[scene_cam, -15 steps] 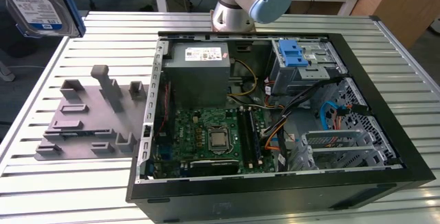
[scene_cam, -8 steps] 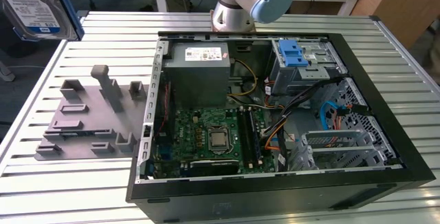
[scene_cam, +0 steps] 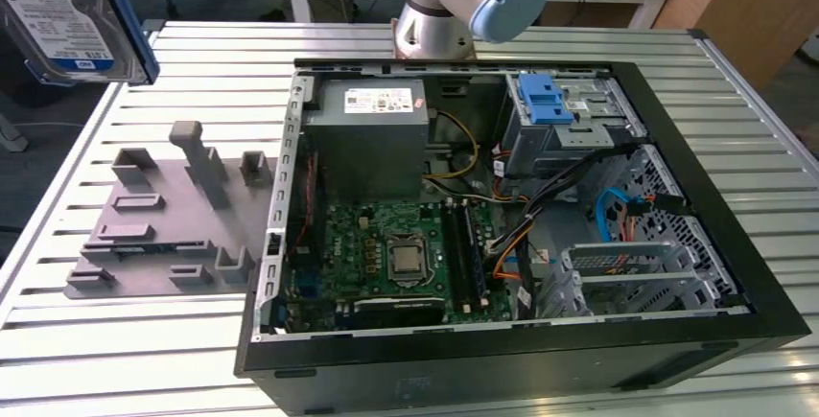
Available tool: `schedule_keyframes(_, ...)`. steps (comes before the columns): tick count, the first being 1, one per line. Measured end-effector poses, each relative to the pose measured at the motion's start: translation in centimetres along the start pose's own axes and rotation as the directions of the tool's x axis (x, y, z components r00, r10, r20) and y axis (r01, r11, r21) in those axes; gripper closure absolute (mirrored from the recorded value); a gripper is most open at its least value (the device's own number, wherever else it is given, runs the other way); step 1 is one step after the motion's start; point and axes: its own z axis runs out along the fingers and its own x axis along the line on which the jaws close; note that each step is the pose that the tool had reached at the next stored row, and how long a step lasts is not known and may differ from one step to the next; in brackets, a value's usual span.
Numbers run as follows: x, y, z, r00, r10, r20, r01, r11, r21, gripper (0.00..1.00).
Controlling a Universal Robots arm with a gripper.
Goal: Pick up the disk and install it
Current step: 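Pick up the disk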
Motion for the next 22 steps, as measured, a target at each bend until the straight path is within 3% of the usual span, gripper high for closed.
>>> schedule_keyframes(4,0.14,-1.15,-0.01,1.0,0.0,-0.0001,0.0,1.0,-0.0018,0.63)
schedule_keyframes(8,0.34,-2.97,-0.03,1.0,0.0,-0.0001,0.0,1.0,-0.0021,0.63)
schedule_keyframes(22,1.43,-4.2,-0.03,1.0,0.0,-0.0001,0.0,1.0,-0.0022,0.63)
